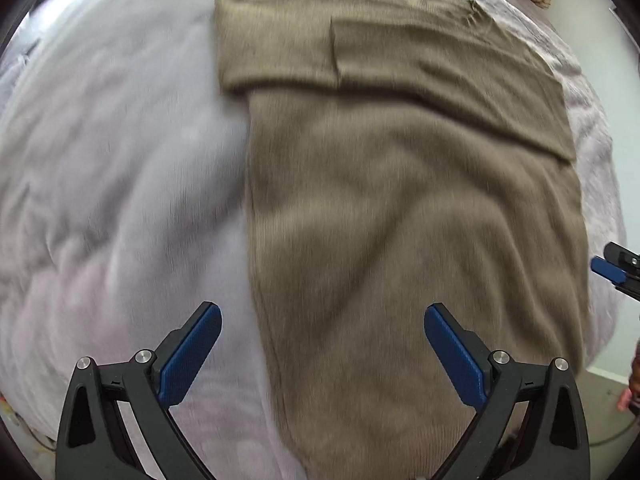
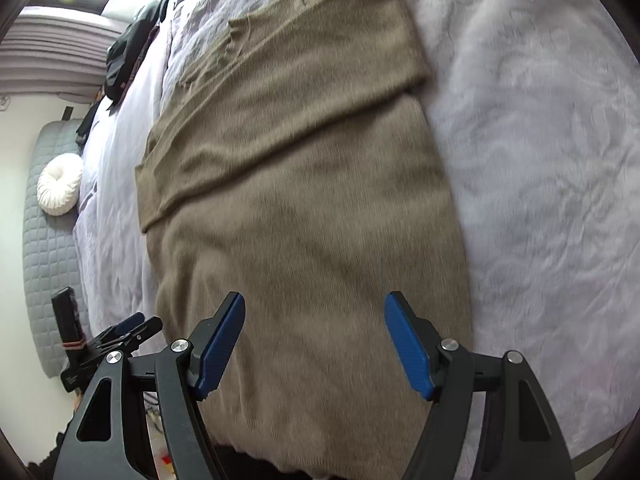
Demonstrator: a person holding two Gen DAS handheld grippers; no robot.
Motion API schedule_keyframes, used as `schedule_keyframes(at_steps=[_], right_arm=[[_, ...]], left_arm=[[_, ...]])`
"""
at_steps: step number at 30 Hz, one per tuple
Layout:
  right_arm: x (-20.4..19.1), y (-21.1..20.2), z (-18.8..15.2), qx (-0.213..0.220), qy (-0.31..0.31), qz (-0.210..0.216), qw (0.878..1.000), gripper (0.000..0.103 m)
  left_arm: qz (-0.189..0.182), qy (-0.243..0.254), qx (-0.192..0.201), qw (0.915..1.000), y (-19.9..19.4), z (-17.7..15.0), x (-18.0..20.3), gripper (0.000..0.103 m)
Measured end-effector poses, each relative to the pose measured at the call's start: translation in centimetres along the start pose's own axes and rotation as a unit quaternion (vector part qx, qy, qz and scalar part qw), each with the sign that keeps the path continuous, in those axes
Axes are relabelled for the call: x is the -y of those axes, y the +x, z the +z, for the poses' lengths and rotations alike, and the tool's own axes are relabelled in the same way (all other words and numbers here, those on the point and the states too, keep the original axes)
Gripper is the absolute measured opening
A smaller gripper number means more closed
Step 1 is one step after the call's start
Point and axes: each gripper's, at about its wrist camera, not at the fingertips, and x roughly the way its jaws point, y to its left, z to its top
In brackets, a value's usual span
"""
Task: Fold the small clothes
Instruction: 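Grasp the hem with both grippers and lift it off the bed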
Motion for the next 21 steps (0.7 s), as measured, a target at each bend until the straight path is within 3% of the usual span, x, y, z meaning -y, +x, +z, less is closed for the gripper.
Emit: schedule_keyframes(at_steps=[7,11,13,15,21], right_arm=[[3.9,-0.7,-3.4,-0.034,0.035,0.014,0.999,0.076],[6.4,-1.2,-5.2,-0.054,0.061,0.029,0.996,0.076],[7.3,-1.3,-6.4,-0.067,0.063,0.026,0.995,0.076],[8.3,-1.1,-7.6,-0.085,0.066,0.030,0.994,0.076],[8.9,0.5,-10.2,-0.121,0.092,0.109,0.982,0.076]], left_arm=[[-0.072,0.011,-0.056,0.9957,0.4,-4.9,-1.6,0.102],[-0.150,0.010,-0.111,0.9824,1.3,-7.5,-1.6,0.102],[-0.172,0.012,-0.133,0.9760,1.7,-7.8,-1.3,0.102],[-0.180,0.019,-0.152,0.9717,2.4,-8.8,-0.9,0.102],[-0.203,-0.011,-0.163,0.9653,3.7,-9.0,0.3,0.102]])
